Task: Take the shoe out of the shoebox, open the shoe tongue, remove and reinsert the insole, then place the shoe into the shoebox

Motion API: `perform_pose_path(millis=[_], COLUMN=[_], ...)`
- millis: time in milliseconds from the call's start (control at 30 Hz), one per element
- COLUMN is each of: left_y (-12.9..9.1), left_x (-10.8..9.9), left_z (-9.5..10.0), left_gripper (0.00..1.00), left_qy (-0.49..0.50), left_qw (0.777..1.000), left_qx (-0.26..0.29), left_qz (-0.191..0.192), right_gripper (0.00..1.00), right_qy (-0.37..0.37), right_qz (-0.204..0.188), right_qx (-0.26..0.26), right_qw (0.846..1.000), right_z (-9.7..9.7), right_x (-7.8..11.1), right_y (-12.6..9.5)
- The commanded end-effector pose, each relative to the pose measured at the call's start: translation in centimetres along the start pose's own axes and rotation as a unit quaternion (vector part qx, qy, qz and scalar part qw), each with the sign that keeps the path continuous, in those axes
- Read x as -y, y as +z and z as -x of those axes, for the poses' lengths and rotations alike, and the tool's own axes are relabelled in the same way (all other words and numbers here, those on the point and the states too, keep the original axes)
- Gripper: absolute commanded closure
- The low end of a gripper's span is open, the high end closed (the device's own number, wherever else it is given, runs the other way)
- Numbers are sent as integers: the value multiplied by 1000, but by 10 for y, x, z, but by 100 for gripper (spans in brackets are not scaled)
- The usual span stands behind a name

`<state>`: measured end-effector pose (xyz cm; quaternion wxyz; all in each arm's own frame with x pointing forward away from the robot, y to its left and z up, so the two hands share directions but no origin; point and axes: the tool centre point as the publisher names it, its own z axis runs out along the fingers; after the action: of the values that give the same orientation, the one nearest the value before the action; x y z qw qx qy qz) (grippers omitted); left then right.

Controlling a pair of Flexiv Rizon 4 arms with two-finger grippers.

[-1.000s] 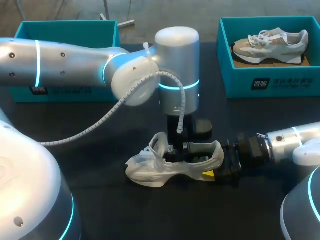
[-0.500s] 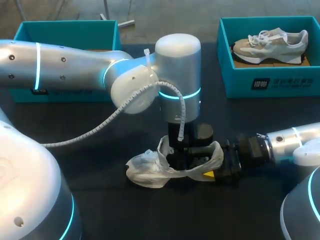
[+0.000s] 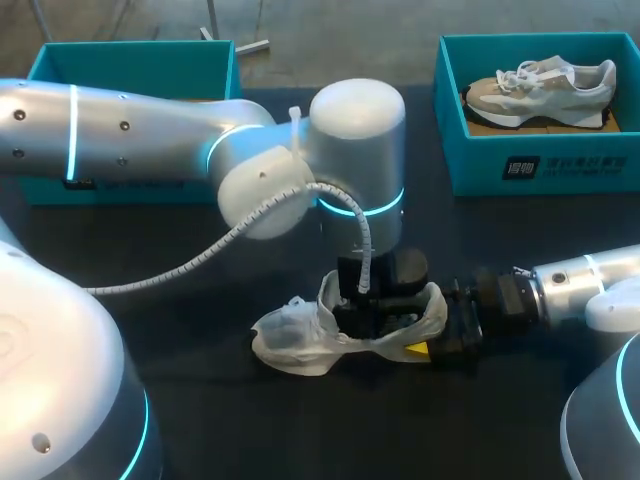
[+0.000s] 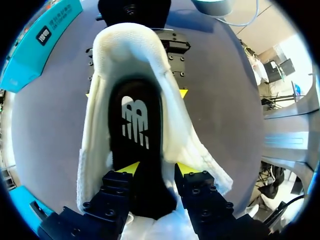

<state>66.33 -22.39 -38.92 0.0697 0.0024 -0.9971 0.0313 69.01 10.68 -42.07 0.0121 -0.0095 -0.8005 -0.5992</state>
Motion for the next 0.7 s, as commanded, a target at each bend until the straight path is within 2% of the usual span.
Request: perform_pose_path(millis=[33,233,467,600,700], left_y=[-4,-13,-15,-11,-13], left_x=[-1,0,3,5,5], left_z=[3,5,9,12,15], left_gripper=[56,56,61,82,82], left_qy=[-2,0,-4,-8,-10], left_qw=[1000,1000,1000,1000,999], left_qx=[-10,-12,-18,-18,-35], left_qz=[-3,-9,-13,-13,-20], right_gripper=[100,100,100,100,100], right_qy=[0,0,0,0,0], right_qz=[-2,-2,-2,-2,-2], right_qx=[1,1,1,1,1], right_qw=[1000,1000,1000,1000,1000], right_z=[1,1,1,1,1], right_x=[1,1,1,1,1], right_y=[3,3,3,3,3])
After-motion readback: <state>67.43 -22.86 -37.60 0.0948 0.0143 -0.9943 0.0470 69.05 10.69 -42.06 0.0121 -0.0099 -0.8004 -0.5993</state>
